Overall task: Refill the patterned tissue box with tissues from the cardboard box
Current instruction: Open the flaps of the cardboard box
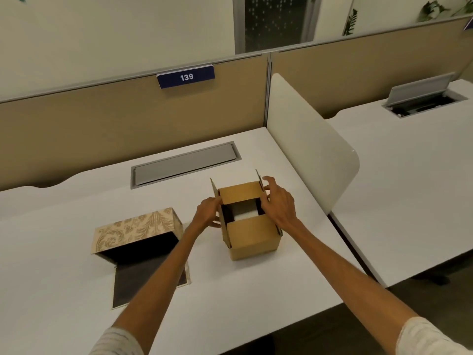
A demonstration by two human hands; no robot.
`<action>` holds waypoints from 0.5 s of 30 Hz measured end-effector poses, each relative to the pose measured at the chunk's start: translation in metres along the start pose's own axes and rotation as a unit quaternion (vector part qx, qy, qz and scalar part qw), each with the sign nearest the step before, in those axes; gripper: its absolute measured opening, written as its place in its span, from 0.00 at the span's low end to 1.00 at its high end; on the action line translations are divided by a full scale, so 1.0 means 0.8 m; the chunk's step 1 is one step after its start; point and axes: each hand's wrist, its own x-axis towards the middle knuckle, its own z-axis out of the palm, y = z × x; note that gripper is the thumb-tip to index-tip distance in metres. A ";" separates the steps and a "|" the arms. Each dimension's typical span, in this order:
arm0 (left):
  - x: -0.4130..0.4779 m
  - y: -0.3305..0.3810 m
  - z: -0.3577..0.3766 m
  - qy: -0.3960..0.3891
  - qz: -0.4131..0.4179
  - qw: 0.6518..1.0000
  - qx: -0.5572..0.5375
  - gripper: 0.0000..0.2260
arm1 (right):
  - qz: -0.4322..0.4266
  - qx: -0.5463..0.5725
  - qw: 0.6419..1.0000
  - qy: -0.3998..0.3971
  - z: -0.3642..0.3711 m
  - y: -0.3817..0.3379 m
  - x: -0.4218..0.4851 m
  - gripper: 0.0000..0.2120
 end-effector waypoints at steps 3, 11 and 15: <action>-0.006 -0.019 -0.019 -0.003 0.026 0.999 -0.021 0.12 | -0.011 0.025 0.999 -0.020 -0.016 0.016 0.010 0.15; -0.015 -0.059 -0.003 0.087 0.017 0.996 0.008 0.39 | -0.022 -0.046 0.995 -0.083 -0.036 0.081 0.013 0.10; -0.012 -0.063 0.008 0.123 0.053 0.974 0.182 0.38 | 0.030 -0.105 0.986 -0.126 -0.026 0.093 0.003 0.12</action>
